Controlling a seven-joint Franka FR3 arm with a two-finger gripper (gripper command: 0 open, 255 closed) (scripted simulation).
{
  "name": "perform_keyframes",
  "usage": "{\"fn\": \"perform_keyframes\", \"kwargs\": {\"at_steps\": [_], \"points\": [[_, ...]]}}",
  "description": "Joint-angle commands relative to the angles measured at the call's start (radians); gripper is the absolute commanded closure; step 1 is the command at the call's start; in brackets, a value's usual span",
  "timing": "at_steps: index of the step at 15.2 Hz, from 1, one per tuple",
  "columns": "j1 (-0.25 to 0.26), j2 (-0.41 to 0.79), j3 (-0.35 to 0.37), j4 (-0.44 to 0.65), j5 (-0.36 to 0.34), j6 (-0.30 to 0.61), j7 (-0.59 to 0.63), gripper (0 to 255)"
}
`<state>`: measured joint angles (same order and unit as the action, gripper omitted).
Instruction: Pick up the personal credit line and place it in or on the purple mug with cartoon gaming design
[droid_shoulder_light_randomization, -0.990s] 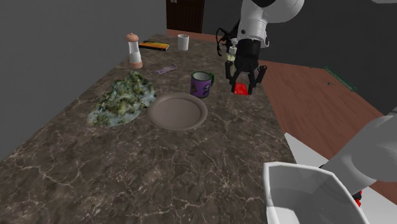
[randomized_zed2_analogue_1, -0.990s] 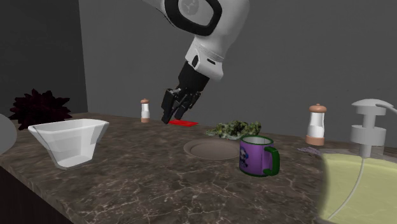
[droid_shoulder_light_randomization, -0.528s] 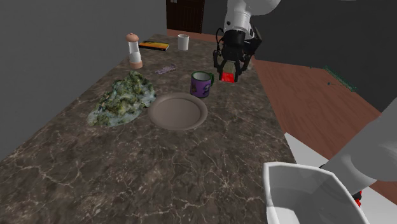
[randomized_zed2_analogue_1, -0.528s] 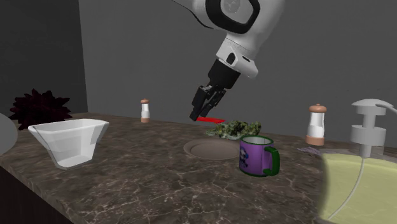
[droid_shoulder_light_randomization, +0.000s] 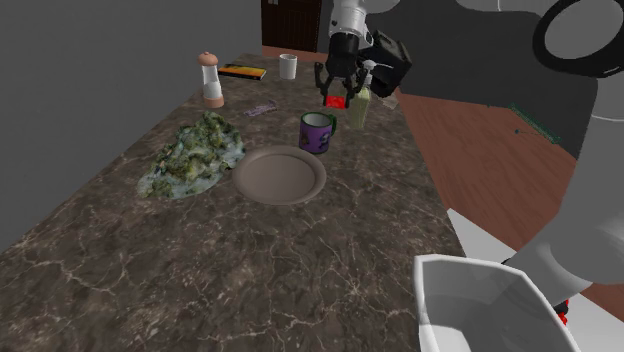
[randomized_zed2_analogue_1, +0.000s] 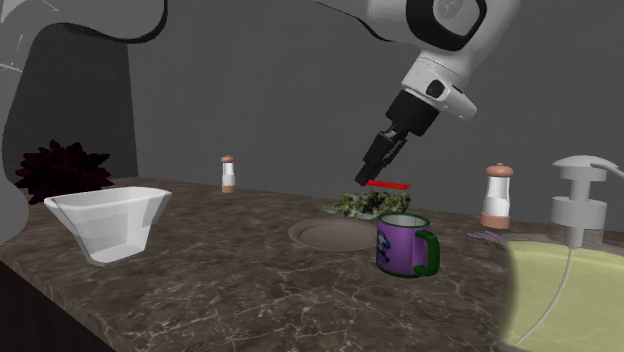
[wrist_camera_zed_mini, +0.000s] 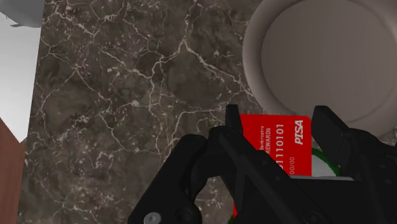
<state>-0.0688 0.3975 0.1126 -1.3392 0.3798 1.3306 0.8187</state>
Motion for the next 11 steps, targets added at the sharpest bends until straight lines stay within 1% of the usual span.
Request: {"fn": "perform_keyframes", "kwargs": {"at_steps": [1,3,11], "points": [[0.002,0.114,0.002,0.176,-0.006,-0.058,0.023,255],[0.003,0.252,0.005,0.400,-0.012,-0.140,0.053,255],[0.006,0.220,-0.003,0.244,-0.020,-0.024,0.004,255]]}}
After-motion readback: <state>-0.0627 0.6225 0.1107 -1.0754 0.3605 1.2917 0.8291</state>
